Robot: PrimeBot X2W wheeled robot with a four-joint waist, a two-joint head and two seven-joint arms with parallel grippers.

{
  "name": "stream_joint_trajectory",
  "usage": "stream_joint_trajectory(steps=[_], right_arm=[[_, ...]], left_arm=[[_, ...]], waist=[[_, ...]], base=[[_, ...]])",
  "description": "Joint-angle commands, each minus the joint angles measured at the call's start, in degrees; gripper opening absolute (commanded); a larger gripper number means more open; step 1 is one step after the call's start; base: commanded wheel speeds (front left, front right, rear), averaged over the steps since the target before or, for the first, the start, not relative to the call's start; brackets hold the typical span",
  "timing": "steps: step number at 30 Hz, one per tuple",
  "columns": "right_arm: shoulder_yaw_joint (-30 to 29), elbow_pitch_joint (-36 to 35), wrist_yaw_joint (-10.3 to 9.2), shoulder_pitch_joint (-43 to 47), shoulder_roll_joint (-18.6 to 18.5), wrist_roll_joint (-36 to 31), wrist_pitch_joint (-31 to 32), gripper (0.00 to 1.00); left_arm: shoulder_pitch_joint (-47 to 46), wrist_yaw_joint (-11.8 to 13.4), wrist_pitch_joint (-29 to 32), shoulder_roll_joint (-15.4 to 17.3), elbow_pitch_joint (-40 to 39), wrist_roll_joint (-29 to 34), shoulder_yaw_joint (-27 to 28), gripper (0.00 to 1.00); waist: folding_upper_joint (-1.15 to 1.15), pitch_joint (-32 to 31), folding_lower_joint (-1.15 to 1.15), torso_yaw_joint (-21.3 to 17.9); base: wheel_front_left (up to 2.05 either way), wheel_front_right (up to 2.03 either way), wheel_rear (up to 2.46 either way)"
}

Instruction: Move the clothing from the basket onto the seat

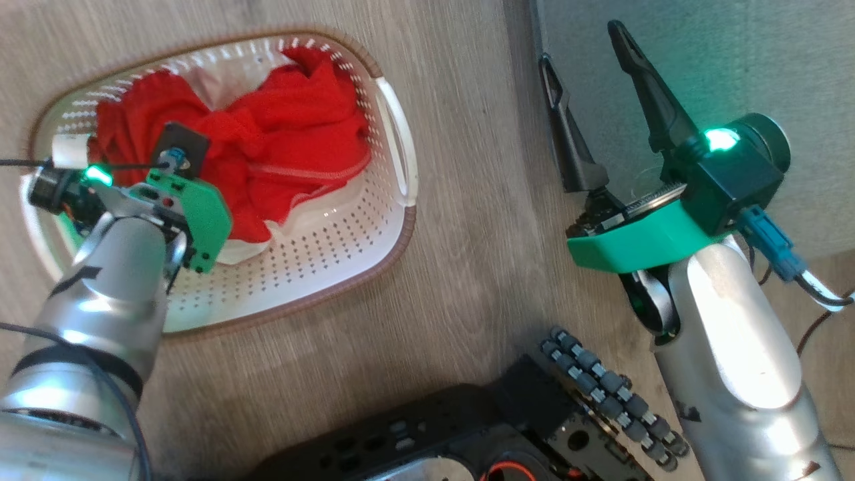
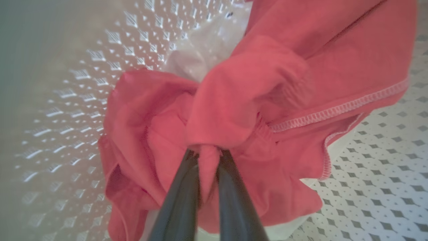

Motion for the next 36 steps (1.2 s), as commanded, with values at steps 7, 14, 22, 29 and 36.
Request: stream_joint_trajectory(steps=[7,14,22,29,36], right_arm=[[-0.3,1.8,-0.01,2.4,0.2,-1.3,-0.4,1.0],[-1.2,5.4,-0.01,4.4,0.2,-3.0,-0.4,1.0],[-1.8,7.7,-0.01,6.9,0.2,-3.7,-0.4,1.0],[-1.1,9.5,-0.01,9.6,0.2,-4.2,-0.4,1.0],[0.0,10.1,-0.01,12.1,0.2,-4.2,-0.4,1.0]], left_arm=[[7.1,-0.4,-0.6,-1.4,-5.6,-2.8,1.5,0.0],[13.6,-1.0,-0.6,-2.3,-13.9,-5.1,2.9,0.0],[20.6,0.2,-0.6,-2.5,-24.1,-6.8,6.1,0.0],[26.3,1.6,-0.6,-2.9,-35.1,-7.5,10.8,0.0],[31.0,1.9,-0.6,-4.0,-45.8,-7.1,15.2,0.0]], waist=[[0.0,-10.2,0.0,3.0],[0.0,-20.4,0.0,5.9],[0.0,-30.3,0.0,8.1],[0.0,-37.9,0.0,9.4],[0.0,-43.6,0.0,10.2]], base=[[0.0,0.0,0.0],[0.0,0.0,0.0],[0.0,0.0,0.0],[0.0,0.0,0.0],[0.0,0.0,0.0]])
